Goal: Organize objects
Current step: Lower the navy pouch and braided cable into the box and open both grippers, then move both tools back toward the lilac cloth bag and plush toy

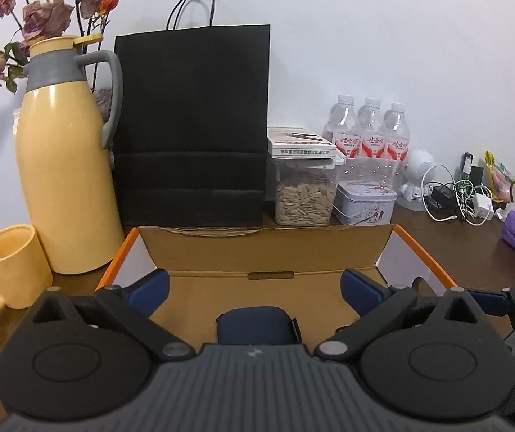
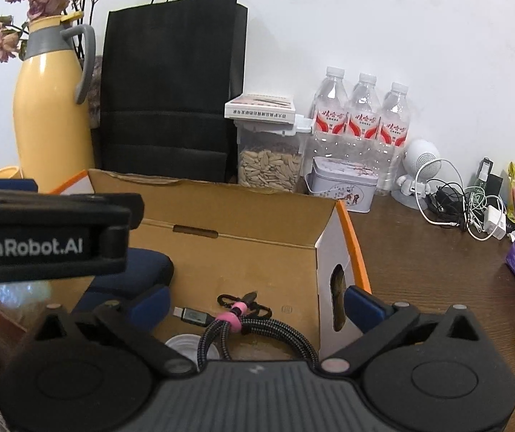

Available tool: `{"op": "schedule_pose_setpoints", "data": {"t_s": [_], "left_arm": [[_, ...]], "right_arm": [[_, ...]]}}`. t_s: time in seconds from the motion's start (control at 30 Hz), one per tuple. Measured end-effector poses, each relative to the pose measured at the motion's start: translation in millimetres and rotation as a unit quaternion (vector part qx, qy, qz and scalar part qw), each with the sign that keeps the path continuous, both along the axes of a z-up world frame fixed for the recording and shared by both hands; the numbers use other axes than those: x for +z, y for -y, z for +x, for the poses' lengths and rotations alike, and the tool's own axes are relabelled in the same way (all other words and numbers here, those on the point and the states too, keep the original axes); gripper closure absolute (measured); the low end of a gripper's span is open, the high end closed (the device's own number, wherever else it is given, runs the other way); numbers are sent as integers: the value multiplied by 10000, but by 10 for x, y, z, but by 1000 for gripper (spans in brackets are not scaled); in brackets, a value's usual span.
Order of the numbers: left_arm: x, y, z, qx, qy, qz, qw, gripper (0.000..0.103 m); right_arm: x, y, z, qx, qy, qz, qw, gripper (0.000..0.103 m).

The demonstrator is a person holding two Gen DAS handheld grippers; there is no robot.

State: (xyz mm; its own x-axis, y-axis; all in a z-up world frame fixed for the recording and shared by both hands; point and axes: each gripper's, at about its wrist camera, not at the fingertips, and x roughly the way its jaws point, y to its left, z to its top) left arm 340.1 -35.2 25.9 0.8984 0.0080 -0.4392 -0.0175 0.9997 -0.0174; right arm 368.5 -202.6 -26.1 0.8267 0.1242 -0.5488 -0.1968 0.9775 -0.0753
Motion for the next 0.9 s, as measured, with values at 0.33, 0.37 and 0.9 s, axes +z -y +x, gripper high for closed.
{"op": "schedule_pose_setpoints", "data": {"t_s": [0.33, 0.37, 0.9], "left_arm": [[202, -39, -195, 49, 277, -107, 9995, 0], [233, -49, -237, 46, 331, -135, 9993, 0], [568, -286, -1055, 233, 541, 139, 9982, 0]], "right_arm": [[128, 19, -125, 117, 202, 112, 9997, 0], [157, 27, -161, 138, 256, 132, 9995, 0], [475, 219, -955, 421, 748, 281, 9959, 0]]}}
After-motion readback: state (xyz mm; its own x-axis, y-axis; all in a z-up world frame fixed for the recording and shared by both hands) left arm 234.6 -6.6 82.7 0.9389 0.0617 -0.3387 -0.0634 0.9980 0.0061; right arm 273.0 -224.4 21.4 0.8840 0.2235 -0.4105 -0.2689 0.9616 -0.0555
